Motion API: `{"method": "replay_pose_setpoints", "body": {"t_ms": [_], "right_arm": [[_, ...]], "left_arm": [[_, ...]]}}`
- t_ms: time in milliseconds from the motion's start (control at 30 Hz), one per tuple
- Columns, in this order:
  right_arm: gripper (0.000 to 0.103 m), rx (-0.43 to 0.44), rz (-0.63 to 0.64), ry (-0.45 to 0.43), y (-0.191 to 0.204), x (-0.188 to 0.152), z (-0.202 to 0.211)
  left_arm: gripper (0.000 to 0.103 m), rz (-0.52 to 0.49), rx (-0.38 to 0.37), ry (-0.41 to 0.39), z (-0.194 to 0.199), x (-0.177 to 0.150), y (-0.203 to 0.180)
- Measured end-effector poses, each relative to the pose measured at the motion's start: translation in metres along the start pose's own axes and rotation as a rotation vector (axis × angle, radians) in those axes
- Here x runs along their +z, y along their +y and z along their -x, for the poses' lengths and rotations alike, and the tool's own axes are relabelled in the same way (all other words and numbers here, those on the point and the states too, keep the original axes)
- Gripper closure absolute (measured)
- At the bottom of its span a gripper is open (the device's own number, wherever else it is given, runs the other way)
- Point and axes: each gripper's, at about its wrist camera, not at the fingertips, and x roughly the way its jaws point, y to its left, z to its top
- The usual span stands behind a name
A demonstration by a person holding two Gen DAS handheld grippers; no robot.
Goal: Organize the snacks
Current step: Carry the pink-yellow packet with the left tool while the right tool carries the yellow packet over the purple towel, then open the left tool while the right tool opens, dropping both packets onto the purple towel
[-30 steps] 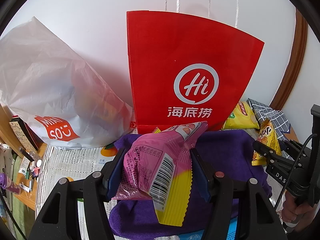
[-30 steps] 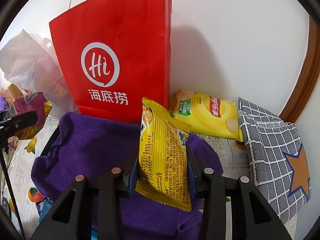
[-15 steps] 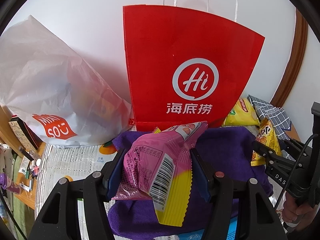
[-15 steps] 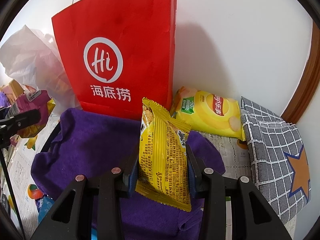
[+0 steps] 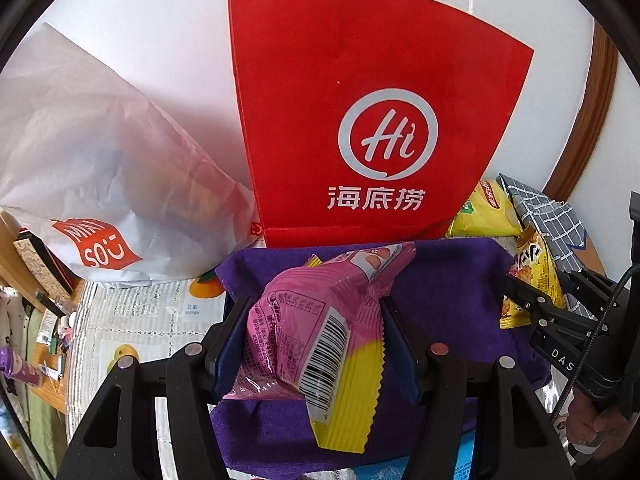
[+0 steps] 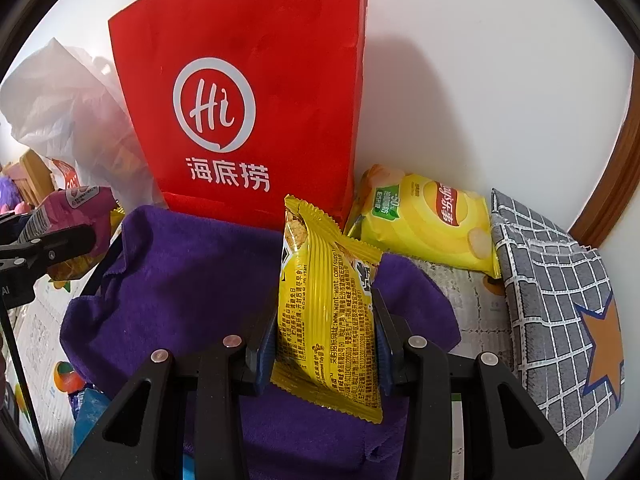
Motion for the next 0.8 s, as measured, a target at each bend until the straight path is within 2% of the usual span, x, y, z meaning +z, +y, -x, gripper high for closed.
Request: {"method": "replay_pose_setpoints", "body": {"t_ms": [800], "right_arm": [[0.062, 0.018, 0.005, 0.055, 0.002, -0.006, -0.02]], "left_arm": [[0.042, -0.016, -0.002, 0.074, -0.022, -0.005, -0.004]]}}
